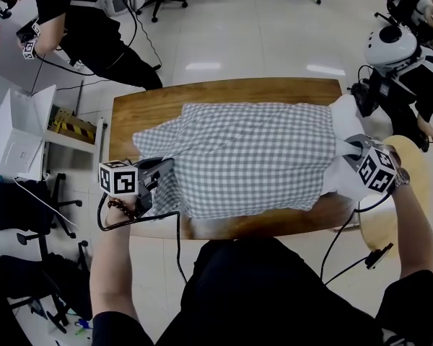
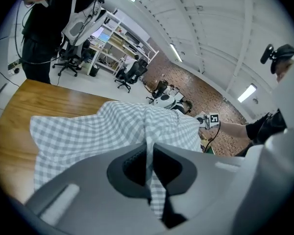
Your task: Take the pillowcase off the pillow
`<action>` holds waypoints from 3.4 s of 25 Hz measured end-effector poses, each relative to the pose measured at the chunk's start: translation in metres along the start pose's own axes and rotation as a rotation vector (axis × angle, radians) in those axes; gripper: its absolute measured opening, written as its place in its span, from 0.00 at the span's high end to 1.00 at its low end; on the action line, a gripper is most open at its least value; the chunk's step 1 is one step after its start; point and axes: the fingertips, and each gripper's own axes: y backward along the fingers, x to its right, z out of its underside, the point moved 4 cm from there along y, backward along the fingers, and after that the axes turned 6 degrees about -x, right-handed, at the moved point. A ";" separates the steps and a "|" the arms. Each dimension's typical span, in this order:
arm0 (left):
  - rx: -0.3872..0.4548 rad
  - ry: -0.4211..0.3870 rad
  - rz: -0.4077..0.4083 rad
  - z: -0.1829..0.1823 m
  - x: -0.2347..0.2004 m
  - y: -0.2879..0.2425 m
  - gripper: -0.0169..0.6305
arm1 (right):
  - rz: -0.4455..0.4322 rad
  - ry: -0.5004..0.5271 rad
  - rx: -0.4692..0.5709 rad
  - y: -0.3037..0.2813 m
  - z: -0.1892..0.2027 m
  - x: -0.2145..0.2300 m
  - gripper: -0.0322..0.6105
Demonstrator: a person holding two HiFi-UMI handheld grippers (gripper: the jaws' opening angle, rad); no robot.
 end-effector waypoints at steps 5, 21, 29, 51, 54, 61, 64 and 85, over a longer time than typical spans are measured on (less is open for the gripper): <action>0.130 0.055 -0.029 -0.004 0.000 0.017 0.96 | 0.084 -0.011 0.019 0.018 0.007 0.004 0.91; 0.255 0.100 -0.098 0.006 0.009 0.051 0.96 | 0.154 -0.073 0.054 0.052 0.039 0.003 0.91; 0.179 0.089 -0.056 0.026 0.024 0.049 0.96 | 0.085 -0.050 0.015 0.037 0.037 -0.026 0.83; 0.145 -0.051 -0.085 -0.009 0.052 0.041 0.63 | -0.088 -0.020 -0.005 0.058 0.007 -0.028 0.33; 0.159 -0.070 -0.093 -0.017 0.052 0.042 0.62 | -0.113 -0.053 0.054 0.072 -0.006 -0.023 0.32; 0.153 -0.092 -0.113 -0.041 0.055 0.034 0.54 | -0.082 -0.057 0.122 0.076 -0.036 0.007 0.32; 0.132 -0.097 -0.125 -0.049 0.054 0.025 0.51 | -0.095 -0.054 0.112 0.062 -0.042 0.016 0.32; 0.067 0.070 -0.115 -0.093 -0.026 -0.047 0.43 | -0.301 -0.167 0.005 -0.043 -0.036 0.048 0.31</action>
